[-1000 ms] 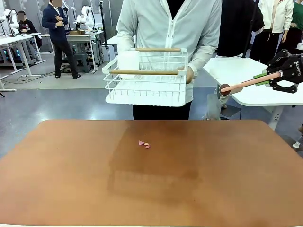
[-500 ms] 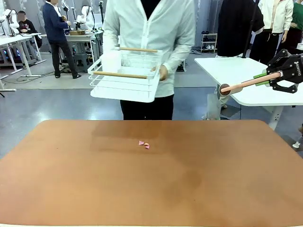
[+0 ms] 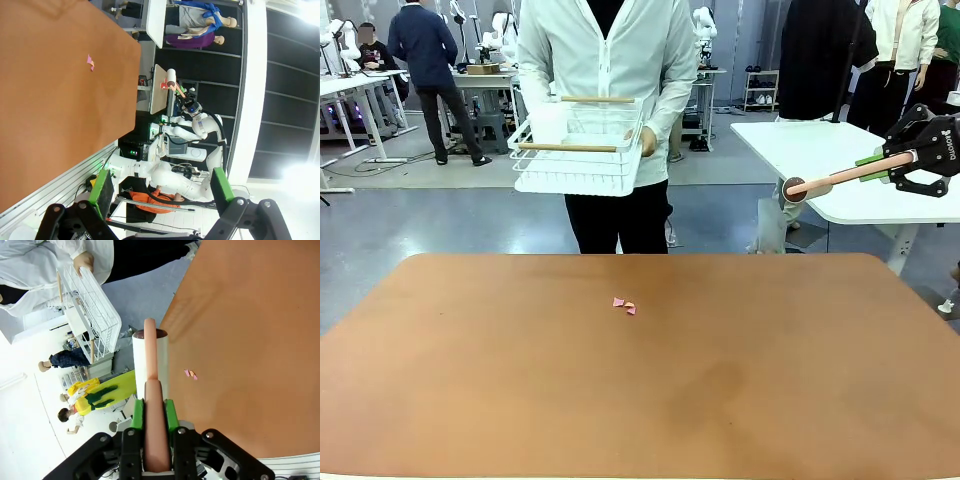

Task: Clean the table.
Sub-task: Clean the table with the Lint Roller when the human lifts the Dish drying rack.

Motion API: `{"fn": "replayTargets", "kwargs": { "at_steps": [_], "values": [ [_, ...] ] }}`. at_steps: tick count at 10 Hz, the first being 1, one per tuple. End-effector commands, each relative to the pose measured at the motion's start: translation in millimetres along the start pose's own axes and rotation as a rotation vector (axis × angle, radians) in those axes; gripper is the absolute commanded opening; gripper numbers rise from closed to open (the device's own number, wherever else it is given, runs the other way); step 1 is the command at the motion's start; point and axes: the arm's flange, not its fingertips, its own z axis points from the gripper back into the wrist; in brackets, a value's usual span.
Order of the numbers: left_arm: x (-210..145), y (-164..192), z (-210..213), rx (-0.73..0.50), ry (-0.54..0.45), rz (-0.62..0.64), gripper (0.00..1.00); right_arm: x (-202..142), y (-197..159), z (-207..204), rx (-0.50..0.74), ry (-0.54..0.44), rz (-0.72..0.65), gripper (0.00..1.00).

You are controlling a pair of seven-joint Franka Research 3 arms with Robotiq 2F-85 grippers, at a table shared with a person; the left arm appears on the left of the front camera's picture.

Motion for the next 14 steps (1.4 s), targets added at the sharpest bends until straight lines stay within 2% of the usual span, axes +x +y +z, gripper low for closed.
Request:
{"fn": "replayTargets", "kwargs": {
  "at_steps": [1, 6, 7, 10, 12, 13, 14],
  "values": [
    [-2, -1, 2, -0.004, -0.004, -0.002, 1.0, -1, 2, 0, 0.002, 0.0, -0.003, 0.0],
    [-2, -1, 2, -0.004, -0.004, -0.002, 1.0, -1, 2, 0, 0.002, 0.0, -0.003, 0.0],
    [-2, -1, 2, -0.004, -0.004, -0.002, 1.0, 0, 0, 0, 0.0, 0.0, 0.0, 0.21],
    [-2, -1, 2, -0.004, -0.004, -0.002, 1.0, 20, 50, 6, -0.207, 0.152, 0.331, 0.21],
    [-2, -1, 2, -0.004, -0.004, -0.002, 1.0, 29, 81, -35, -0.291, 0.309, 0.642, 0.21],
    [-2, -1, 2, -0.004, -0.004, -0.002, 1.0, 39, 88, -61, -0.293, 0.421, 0.707, 0.21],
    [-2, -1, 2, -0.004, -0.004, -0.002, 1.0, 43, 89, -89, -0.294, 0.458, 0.719, 0.21]
  ]
}}
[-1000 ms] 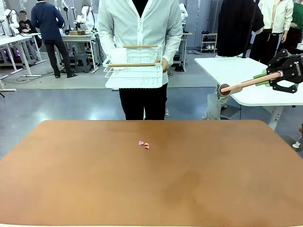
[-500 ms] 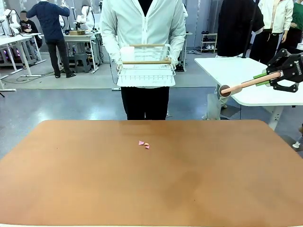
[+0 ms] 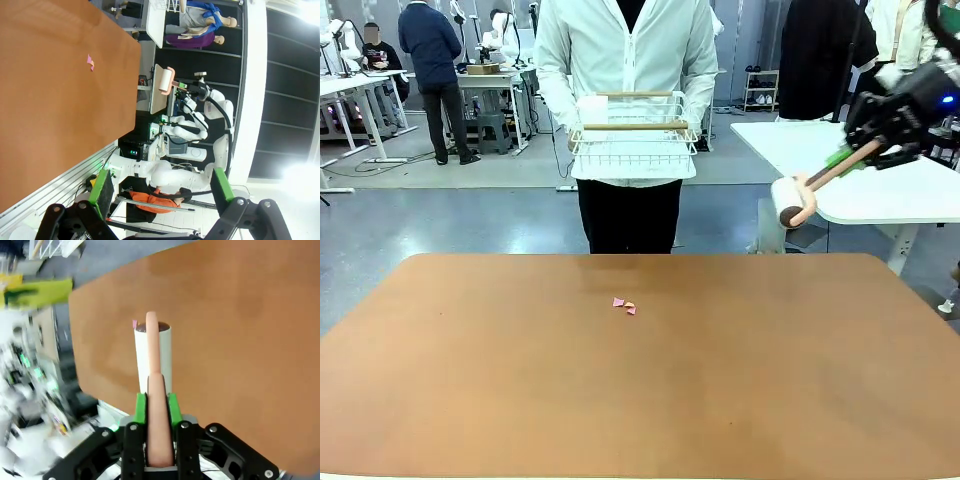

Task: Clean the table.
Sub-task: Clean the table with the Lint Roller when the human lifts the Dish drying rack.

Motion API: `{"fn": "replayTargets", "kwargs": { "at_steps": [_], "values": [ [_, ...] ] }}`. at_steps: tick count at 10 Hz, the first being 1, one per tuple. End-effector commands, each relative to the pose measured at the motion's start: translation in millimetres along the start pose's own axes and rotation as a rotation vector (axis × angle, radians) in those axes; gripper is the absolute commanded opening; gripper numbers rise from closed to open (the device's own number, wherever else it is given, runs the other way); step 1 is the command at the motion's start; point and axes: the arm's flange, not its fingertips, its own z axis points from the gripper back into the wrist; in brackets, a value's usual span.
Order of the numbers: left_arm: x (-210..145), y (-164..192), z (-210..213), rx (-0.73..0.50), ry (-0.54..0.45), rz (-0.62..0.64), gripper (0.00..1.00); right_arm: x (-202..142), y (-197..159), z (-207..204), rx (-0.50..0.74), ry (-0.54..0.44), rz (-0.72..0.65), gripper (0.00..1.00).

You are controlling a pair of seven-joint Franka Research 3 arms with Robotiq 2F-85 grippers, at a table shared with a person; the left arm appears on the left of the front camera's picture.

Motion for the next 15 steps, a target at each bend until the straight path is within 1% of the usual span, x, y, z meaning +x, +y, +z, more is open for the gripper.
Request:
{"fn": "replayTargets", "kwargs": {
  "at_steps": [1, 2, 3, 4, 5, 12, 13, 14, 15],
  "values": [
    [-3, -1, 2, -0.004, -0.005, -0.001, 1.0, 24, -5, -39, 0.019, 0.054, 0.087, 0.21],
    [-3, -1, 2, -0.004, -0.005, -0.001, 1.0, 24, -7, -59, -0.01, 0.091, 0.09, 0.21],
    [-3, -1, 2, -0.004, -0.005, -0.001, 1.0, 27, -10, -66, 0.007, 0.072, 0.031, 0.21],
    [-3, -1, 2, -0.004, -0.005, -0.001, 1.0, 24, -12, -67, 0.016, 0.05, 0.008, 0.21],
    [-3, -1, 2, -0.004, -0.005, -0.001, 1.0, 26, -12, -73, 0.0, 0.103, 0.071, 0.21],
    [-3, -1, 2, -0.004, -0.005, -0.001, 1.0, 26, -12, -73, 0.0, 0.103, 0.071, 0.21],
    [-3, -1, 2, -0.004, -0.005, -0.001, 1.0, 28, -16, -75, -0.001, 0.098, 0.059, 0.21],
    [-3, -1, 2, -0.004, -0.005, -0.001, 1.0, 32, -13, -96, 0.019, 0.125, 0.036, 0.21],
    [-3, -1, 2, -0.004, -0.005, -0.001, 1.0, 32, -11, -106, 0.02, 0.142, 0.021, 0.21]
  ]
}}
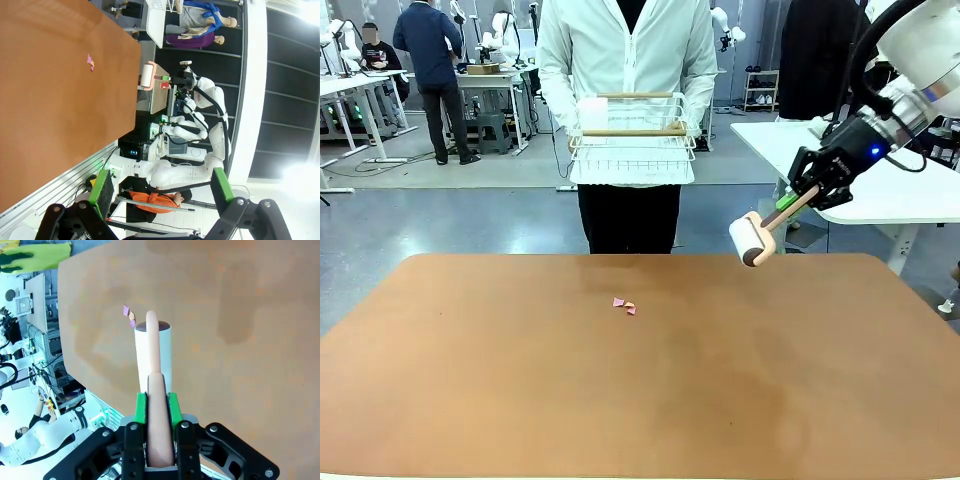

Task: Clean the table.
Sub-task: Clean the table with the Lint Roller when the human lifts the Dish drying rack.

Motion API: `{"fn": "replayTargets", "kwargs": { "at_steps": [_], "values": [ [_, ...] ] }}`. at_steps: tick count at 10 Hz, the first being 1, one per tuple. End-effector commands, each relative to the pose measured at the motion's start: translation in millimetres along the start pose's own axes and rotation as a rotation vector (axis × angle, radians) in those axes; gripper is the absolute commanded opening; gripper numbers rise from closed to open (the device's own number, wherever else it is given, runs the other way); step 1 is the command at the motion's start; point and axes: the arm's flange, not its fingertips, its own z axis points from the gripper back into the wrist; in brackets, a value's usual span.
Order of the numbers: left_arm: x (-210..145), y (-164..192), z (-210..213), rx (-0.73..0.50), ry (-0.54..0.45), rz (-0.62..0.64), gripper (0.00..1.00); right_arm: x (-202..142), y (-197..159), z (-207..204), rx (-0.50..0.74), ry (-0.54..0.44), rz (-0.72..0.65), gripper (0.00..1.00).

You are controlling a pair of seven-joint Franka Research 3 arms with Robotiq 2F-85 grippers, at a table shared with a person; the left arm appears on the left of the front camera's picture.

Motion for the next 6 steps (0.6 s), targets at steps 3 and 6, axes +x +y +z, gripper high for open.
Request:
{"fn": "replayTargets", "kwargs": {
  "at_steps": [3, 6],
  "values": [
    [-3, -1, 2, -0.004, -0.005, -0.002, 1.0, 6, 21, -58, 0.069, 0.042, -0.057, 0.21],
    [-3, -1, 2, -0.004, -0.005, -0.002, 1.0, 19, 24, -111, 0.077, 0.071, -0.084, 0.21]
  ]
}}
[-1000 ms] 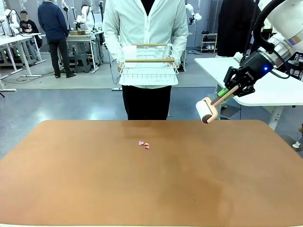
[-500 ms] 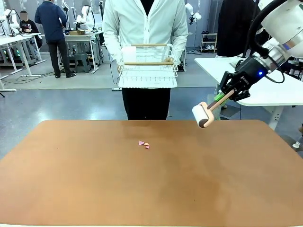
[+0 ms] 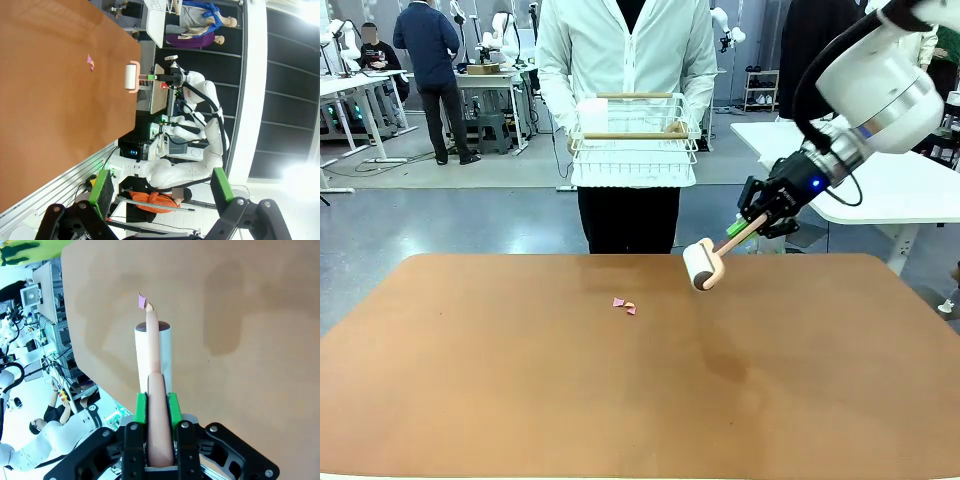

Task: Clean the table.
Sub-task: Clean the table with the Lint Roller when the human lifts the Dish drying rack.

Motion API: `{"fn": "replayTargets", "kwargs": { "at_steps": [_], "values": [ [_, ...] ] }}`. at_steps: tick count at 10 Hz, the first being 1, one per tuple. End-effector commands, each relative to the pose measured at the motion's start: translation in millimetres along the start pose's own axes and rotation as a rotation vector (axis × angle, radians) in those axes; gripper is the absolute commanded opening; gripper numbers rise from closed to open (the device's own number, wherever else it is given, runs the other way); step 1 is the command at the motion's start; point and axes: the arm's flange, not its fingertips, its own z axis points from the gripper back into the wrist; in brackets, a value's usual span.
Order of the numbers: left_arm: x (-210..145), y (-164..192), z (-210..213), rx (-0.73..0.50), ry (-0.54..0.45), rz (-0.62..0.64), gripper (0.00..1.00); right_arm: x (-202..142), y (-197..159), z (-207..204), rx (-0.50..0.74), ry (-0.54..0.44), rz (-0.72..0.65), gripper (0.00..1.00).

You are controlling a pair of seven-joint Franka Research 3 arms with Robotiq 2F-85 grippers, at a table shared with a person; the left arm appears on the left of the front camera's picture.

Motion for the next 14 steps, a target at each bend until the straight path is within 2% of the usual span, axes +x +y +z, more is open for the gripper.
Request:
{"fn": "replayTargets", "kwargs": {
  "at_steps": [1, 4, 9, 14],
  "values": [
    [-3, -1, 2, -0.004, -0.005, -0.002, 1.0, 15, 4, -22, 0.009, -0.032, -0.032, 0.21],
    [-3, -1, 2, -0.004, -0.005, -0.002, 1.0, 23, -14, -46, 0.006, -0.049, -0.036, 0.21],
    [-3, -1, 2, -0.004, -0.005, -0.002, 1.0, 31, -33, -64, 0.047, -0.064, -0.068, 0.21],
    [-3, -1, 2, -0.004, -0.005, -0.002, 1.0, 31, -47, -89, 0.0, -0.058, -0.082, 0.21]
  ]
}}
